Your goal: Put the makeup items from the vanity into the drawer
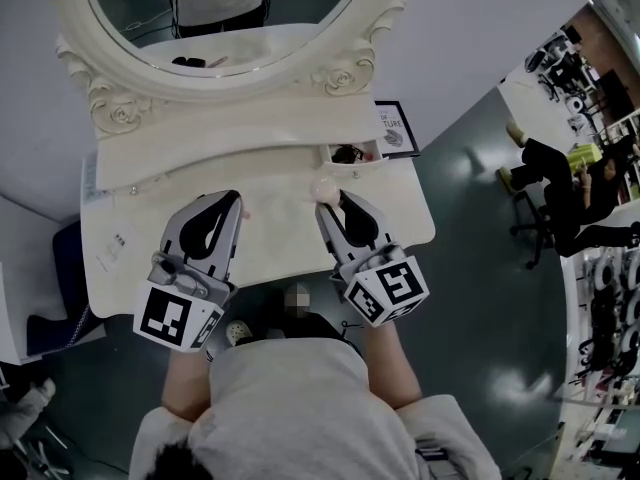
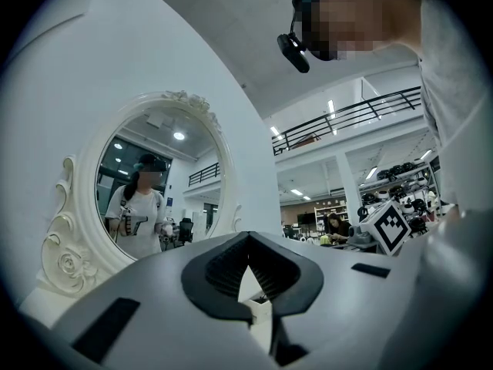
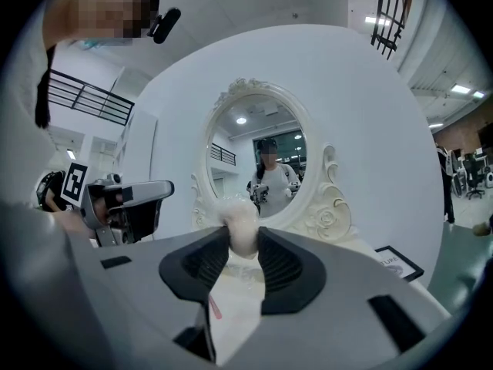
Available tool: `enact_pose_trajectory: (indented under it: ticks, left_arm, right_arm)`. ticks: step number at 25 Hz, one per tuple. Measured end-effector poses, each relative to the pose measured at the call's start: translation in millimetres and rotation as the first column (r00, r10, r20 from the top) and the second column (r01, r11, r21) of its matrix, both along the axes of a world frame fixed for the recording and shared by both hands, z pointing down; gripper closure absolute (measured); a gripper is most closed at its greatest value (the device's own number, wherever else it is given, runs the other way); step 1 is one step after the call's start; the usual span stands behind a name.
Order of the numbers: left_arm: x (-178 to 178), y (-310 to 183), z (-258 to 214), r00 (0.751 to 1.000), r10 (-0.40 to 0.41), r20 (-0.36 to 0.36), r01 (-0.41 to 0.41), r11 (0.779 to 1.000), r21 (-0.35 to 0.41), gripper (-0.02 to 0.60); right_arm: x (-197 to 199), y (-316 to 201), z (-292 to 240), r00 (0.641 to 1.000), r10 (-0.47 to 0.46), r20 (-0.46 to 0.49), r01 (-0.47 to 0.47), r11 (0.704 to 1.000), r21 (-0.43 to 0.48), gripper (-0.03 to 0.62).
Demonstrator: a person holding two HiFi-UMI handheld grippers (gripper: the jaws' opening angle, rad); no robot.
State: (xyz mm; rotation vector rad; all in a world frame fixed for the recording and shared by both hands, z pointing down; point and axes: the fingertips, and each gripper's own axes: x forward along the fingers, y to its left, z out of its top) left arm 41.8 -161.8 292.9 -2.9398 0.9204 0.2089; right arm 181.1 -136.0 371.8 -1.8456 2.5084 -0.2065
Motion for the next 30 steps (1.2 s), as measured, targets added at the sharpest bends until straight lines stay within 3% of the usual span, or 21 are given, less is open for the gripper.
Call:
enact_pose_trajectory:
  ticks: [17, 30]
  left_arm:
    - [45, -14, 8, 0.997, -0.075, 0.012, 0.075, 0.997, -0.018, 0.568]
    - [56, -24, 17, 0.987, -0.151, 0.05, 0.153, 0.988, -0.036, 0.568]
  right_arm:
    - [100, -19, 49, 0.995, 0.003, -0.102, -0.017, 0.99, -0.141, 0.467]
    - [152, -58, 99, 0.948, -0.114, -0.298, 0.018, 0.952, -0.306, 0.462]
